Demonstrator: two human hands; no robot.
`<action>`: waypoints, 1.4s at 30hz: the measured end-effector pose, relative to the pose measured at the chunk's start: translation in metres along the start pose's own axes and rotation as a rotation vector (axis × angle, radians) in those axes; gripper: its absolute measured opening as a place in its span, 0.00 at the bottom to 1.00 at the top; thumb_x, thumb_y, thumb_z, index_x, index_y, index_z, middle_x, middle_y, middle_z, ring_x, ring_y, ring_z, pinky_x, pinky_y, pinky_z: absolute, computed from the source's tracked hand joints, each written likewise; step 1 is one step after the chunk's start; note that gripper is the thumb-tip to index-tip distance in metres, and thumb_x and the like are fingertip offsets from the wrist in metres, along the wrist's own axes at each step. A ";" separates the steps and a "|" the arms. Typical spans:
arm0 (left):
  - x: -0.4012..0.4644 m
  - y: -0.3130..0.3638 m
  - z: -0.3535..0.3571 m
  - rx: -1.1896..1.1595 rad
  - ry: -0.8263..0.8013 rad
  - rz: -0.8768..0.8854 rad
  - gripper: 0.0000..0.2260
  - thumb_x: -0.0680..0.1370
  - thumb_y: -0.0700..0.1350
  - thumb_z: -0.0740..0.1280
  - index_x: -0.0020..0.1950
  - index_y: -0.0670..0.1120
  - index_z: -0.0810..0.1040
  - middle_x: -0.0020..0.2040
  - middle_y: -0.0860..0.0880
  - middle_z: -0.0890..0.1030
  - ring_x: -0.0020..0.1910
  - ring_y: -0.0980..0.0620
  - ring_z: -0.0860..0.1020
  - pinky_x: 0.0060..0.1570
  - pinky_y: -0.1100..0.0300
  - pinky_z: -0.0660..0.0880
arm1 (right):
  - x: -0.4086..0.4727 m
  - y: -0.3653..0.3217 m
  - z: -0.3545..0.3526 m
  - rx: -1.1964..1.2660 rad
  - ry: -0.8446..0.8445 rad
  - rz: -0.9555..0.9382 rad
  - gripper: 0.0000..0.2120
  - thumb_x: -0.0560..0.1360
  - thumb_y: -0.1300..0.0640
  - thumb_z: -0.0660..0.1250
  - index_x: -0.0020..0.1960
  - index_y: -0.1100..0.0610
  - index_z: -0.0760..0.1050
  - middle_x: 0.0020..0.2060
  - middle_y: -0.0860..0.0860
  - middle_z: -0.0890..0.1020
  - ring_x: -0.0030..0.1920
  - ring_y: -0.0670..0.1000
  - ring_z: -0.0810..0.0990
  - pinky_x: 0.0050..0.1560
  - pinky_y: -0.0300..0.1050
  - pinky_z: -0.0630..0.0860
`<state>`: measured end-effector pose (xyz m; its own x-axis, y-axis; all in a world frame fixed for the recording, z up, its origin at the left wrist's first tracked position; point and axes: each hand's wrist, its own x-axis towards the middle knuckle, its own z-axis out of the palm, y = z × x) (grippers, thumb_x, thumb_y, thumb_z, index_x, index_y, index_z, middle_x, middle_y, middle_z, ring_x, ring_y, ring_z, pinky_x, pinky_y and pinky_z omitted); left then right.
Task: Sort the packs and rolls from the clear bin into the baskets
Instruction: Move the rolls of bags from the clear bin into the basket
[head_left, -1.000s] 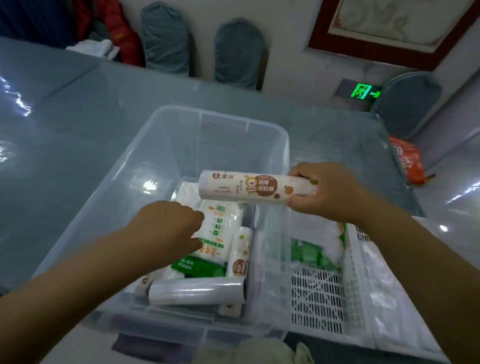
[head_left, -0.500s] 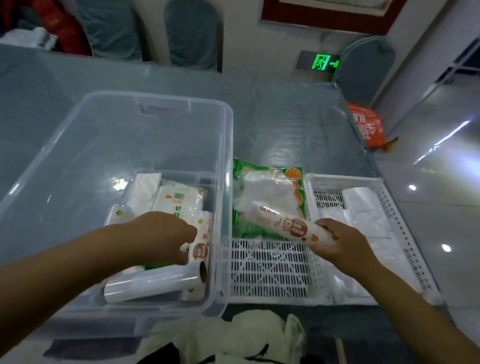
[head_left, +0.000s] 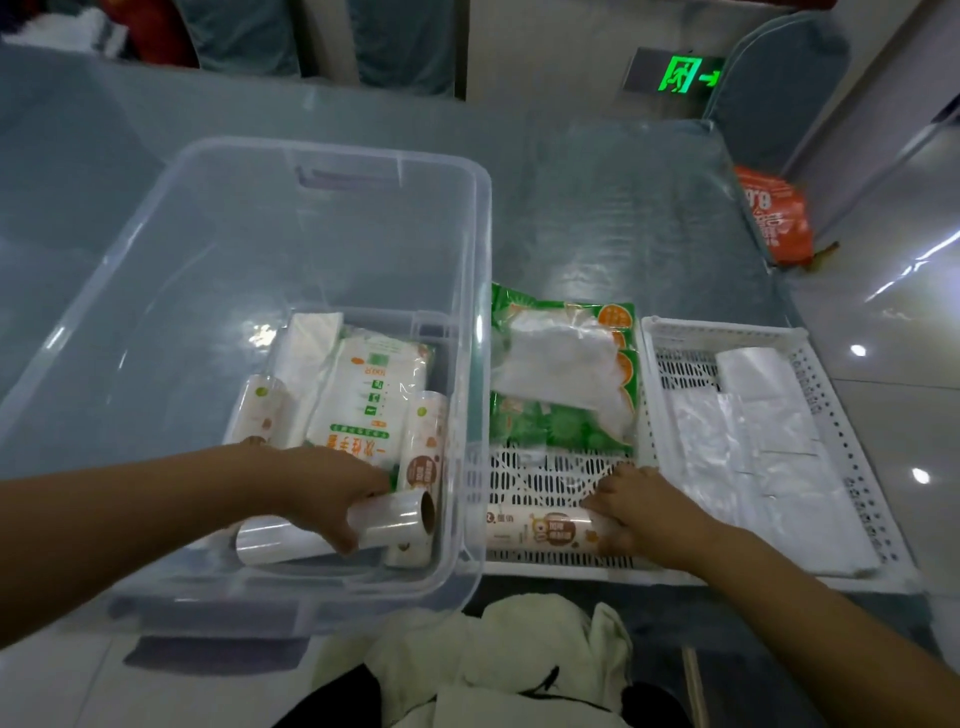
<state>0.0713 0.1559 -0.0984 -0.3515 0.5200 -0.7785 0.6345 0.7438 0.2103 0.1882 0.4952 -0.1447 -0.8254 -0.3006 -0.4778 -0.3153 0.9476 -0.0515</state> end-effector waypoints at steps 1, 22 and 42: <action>0.002 0.000 0.002 -0.022 -0.016 0.003 0.28 0.70 0.53 0.70 0.68 0.53 0.65 0.64 0.51 0.73 0.62 0.50 0.70 0.60 0.56 0.67 | -0.001 0.000 -0.001 0.012 -0.010 -0.006 0.22 0.72 0.41 0.62 0.63 0.48 0.72 0.57 0.49 0.77 0.57 0.51 0.71 0.58 0.46 0.66; -0.094 0.044 -0.126 -0.113 0.784 0.334 0.28 0.65 0.55 0.71 0.62 0.66 0.66 0.51 0.62 0.71 0.45 0.60 0.74 0.42 0.66 0.72 | -0.015 -0.032 -0.180 0.963 0.650 -0.022 0.16 0.76 0.47 0.57 0.52 0.53 0.80 0.41 0.46 0.83 0.37 0.44 0.82 0.37 0.31 0.75; -0.012 0.009 -0.102 -0.259 1.070 0.037 0.20 0.71 0.47 0.70 0.62 0.49 0.71 0.59 0.48 0.75 0.51 0.54 0.72 0.48 0.62 0.70 | -0.046 0.021 -0.091 1.298 0.252 0.280 0.24 0.68 0.61 0.72 0.58 0.41 0.73 0.51 0.44 0.81 0.50 0.44 0.81 0.41 0.35 0.78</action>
<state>0.0110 0.1992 -0.0270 -0.8297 0.5454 0.1192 0.5368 0.7209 0.4383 0.1767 0.5194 -0.0438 -0.8956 0.0398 -0.4432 0.4272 0.3552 -0.8314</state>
